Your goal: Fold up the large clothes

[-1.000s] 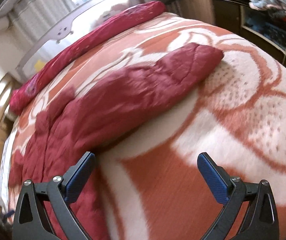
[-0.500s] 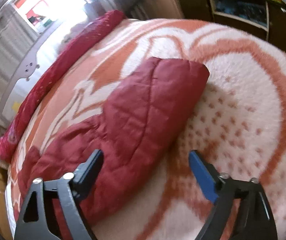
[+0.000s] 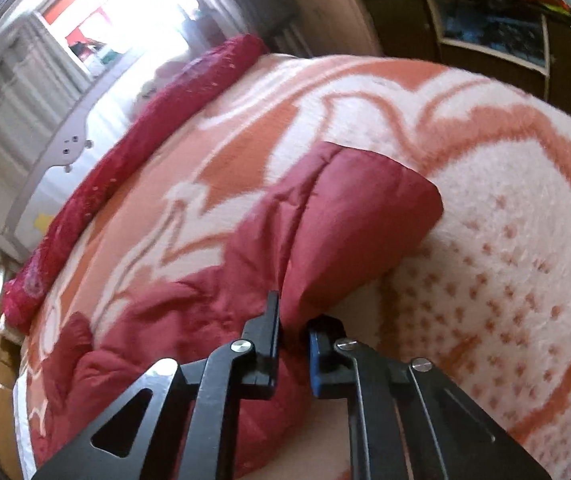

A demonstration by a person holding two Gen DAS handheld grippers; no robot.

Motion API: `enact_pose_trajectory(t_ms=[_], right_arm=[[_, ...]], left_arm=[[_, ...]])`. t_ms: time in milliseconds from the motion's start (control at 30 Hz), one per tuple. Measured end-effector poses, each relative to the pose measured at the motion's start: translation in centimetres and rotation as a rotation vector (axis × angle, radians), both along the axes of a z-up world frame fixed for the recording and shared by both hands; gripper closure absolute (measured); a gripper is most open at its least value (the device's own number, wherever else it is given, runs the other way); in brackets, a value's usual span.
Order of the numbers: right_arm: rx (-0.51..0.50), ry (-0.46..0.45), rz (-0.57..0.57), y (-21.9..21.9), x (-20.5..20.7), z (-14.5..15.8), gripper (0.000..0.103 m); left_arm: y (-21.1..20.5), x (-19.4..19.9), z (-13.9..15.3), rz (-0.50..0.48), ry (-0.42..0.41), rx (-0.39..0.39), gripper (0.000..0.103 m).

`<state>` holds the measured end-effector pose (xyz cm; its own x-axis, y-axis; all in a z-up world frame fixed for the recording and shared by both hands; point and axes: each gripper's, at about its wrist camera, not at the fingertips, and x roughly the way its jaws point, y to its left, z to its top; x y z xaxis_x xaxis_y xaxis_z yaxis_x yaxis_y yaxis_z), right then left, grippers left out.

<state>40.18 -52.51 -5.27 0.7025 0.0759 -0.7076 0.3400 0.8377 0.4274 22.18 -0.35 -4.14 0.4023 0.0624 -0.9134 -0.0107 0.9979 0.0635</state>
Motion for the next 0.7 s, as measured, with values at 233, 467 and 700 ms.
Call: enact_pose_trajectory(t_ms=[233, 467, 700], right_arm=[[-0.027, -0.077, 0.096, 3.9, -0.9, 3.8, 0.095], [0.015, -0.165, 0.262, 10.7, -1.7, 7.3, 0.095], [0.024, -0.202, 0.48, 20.1, -1.6, 9.3, 0.096]], left_arm=[[1.3, -0.4, 0.5, 0.017, -0.014, -0.095, 0.0], [3.8, -0.5, 0.6, 0.084, -0.013, -0.141, 0.0], [5.7, -0.9, 1.8, 0.104, -0.051, -0.15, 0.0]])
